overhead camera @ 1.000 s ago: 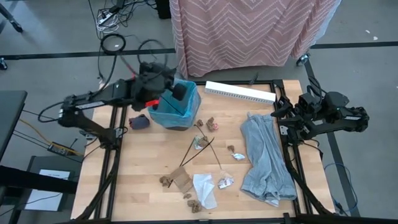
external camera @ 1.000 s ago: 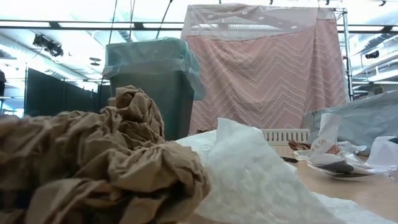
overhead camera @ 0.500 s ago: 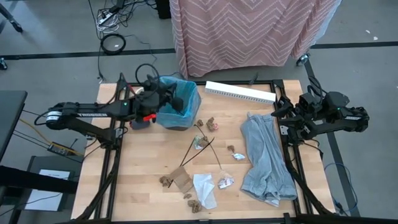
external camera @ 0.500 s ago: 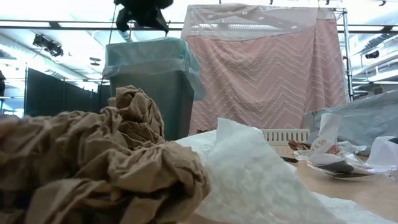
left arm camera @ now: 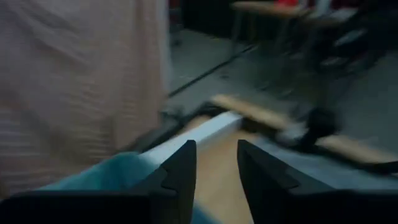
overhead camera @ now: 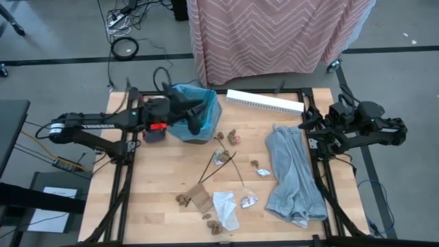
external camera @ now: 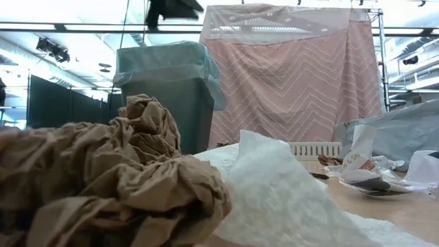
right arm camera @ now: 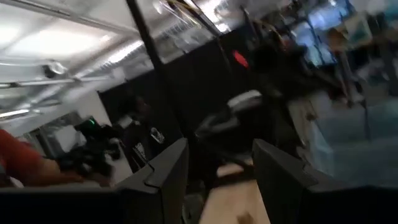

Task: Place trash/remove bag and relplace
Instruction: Put the black zip tie into the black trash bin

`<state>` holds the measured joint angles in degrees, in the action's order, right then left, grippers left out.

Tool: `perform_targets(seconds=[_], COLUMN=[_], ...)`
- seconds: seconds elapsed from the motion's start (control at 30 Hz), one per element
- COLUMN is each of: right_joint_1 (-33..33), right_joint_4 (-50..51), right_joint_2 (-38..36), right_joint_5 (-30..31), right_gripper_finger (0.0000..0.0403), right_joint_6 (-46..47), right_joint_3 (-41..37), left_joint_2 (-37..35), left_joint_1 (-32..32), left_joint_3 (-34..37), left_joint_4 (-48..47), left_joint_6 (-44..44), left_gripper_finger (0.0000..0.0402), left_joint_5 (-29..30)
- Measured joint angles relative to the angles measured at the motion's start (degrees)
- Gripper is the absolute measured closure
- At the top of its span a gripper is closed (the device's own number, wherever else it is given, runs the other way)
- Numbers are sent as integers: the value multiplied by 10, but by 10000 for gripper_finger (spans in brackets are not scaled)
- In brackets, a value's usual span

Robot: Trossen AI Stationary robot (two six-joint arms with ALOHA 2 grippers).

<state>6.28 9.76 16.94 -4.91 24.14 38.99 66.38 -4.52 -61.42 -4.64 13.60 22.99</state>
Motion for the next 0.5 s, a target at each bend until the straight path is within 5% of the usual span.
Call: perform_targets(seconds=[0.13,0.23,0.5], right_joint_1=[0,0,13], right_joint_4=[104,90,8], right_joint_2=[50,125,349], right_joint_5=[28,-2,-36], right_gripper_finger=[234,234,236], right_joint_6=[37,61,99], right_joint_3=[-9,-31,-41], left_joint_2=[-3,-1,-1], left_joint_1=[17,44,144], left_joint_3=[-48,-84,-174], left_joint_4=[-15,-28,-269], left_joint_6=[40,63,120], left_gripper_finger=[267,270,293], left_joint_5=[-123,-190,-157])
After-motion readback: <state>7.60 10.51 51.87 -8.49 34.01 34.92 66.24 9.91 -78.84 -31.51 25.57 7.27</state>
